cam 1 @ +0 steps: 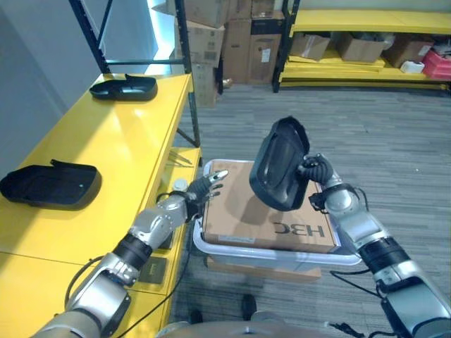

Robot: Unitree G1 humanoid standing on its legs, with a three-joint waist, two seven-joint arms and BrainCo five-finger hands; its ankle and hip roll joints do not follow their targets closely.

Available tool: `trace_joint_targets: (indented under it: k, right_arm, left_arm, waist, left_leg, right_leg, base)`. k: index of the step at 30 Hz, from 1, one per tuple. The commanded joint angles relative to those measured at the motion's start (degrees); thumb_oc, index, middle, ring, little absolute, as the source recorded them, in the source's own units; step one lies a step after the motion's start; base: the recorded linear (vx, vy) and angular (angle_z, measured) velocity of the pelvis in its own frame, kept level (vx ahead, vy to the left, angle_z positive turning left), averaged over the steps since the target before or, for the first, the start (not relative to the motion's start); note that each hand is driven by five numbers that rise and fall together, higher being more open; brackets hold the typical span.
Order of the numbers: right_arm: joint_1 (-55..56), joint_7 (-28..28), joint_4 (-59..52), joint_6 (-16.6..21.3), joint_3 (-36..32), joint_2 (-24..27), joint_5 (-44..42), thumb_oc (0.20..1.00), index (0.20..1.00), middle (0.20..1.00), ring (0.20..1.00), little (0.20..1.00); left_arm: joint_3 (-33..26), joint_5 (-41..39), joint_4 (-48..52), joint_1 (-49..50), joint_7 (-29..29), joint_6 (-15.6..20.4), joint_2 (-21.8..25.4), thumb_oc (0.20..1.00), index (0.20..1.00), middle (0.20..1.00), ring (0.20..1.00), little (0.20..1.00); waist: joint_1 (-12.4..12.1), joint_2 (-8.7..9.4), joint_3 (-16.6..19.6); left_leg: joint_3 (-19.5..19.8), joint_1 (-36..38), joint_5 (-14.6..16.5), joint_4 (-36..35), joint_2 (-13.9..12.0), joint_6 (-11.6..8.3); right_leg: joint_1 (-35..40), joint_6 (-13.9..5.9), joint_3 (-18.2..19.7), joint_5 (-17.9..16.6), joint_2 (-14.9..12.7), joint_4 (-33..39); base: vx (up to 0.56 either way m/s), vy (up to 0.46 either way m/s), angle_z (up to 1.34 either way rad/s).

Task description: Move parts from the plastic box to the shelf.

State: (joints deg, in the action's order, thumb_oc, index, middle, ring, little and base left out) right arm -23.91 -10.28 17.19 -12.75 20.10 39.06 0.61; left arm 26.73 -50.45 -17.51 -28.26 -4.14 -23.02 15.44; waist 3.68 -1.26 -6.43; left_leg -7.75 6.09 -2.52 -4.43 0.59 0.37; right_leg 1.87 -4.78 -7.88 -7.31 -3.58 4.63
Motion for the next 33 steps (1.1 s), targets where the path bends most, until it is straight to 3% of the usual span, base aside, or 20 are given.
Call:
trace_joint_targets:
  k: [1,5,9,13,18,25,33]
  right_arm:
    - [-5.91,1.97,1.01,2.71,1.76,0.59,2.89,0.200,0.200,0.200,0.200,0.200]
    - [-4.98,2.86,1.07,3.24,2.20,0.49,3.50,0.200,0.200,0.200,0.200,0.200]
    - [-4.10,3.99,1.17,5.06,2.42,0.54,3.67,0.200,0.200,0.200,0.200,0.200]
    - [-4.13,4.56,0.82,5.84,3.24,0.24,4.15,0.200,0.200,0.200,0.200,0.200]
    - [-5.29,4.39,0.55,5.82,5.50,-0.78,4.07,0.200,0.200,0.200,0.200,0.200]
    - [-7.51,5.01,0.51,4.84,8.52,-2.01,3.93,0.200,0.200,0.200,0.200,0.200]
    - [-10.13,6.41,2.11,4.36,12.50,-4.29,4.49,0.200,0.200,0.200,0.200,0.200]
  left_arm:
    - [-1.68,-9.98,-5.95,-5.23,-5.42,8.89,-2.88,1.000,1.000,1.000,1.000,1.000]
    - [-3.85,-11.19,-6.75,-5.00,-5.09,10.15,-2.93,1.000,1.000,1.000,1.000,1.000]
    - [-4.70,-8.25,-7.93,-4.89,-0.41,9.14,-1.91,1.000,1.000,1.000,1.000,1.000]
    - [-3.79,-5.82,-7.44,-4.76,2.98,6.25,-1.52,1.000,1.000,1.000,1.000,1.000]
    - [1.74,4.46,-6.50,-5.12,9.43,1.75,-0.42,1.000,1.000,1.000,1.000,1.000]
    - [6.51,3.88,-4.02,-5.91,10.02,-0.17,-0.19,1.000,1.000,1.000,1.000,1.000]
    - [8.76,-1.19,-1.94,-6.17,7.64,2.24,-1.87,1.000,1.000,1.000,1.000,1.000]
  waist:
    - [-1.12,2.69,4.45]
    - [-1.10,2.89,4.45]
    - [-1.41,3.11,4.37]
    - [-1.65,3.10,4.34]
    - [-2.09,3.03,4.44]
    - [-2.35,2.90,4.28]
    - [-2.75,2.95,4.14]
  left_leg:
    - [-1.60,-2.36,3.74,3.41,-1.30,-1.13]
    - [-1.78,-2.27,3.66,3.35,-1.37,-1.20]
    - [-1.52,-2.27,3.72,3.31,-1.25,-1.19]
    - [-1.36,-2.26,3.71,3.17,-1.14,-1.13]
    - [-1.07,-2.15,3.83,3.08,-0.91,-0.92]
    - [-0.90,-1.83,3.97,2.96,-0.69,-0.71]
    - [-0.70,-1.64,3.96,2.95,-0.64,-0.68]
  right_leg:
    - [-0.18,-4.64,0.14,2.32,-1.49,-0.78]
    - [-0.10,-4.66,-0.10,2.23,-1.48,-0.62]
    - [0.05,-4.68,-0.43,2.24,-1.44,-0.45]
    - [0.09,-4.67,-0.49,2.34,-1.45,-0.40]
    - [0.23,-4.68,-0.48,2.43,-1.43,-0.36]
    - [0.41,-4.73,-0.34,2.46,-1.35,-0.37]
    - [0.60,-4.68,-0.52,2.51,-1.34,-0.46]
  base:
    - [-0.01,-0.031,-0.03]
    - [-0.01,-0.008,0.00]
    - [0.00,0.000,0.00]
    - [0.00,0.000,0.00]
    - [0.00,0.000,0.00]
    - [0.00,0.000,0.00]
    - [0.00,0.000,0.00]
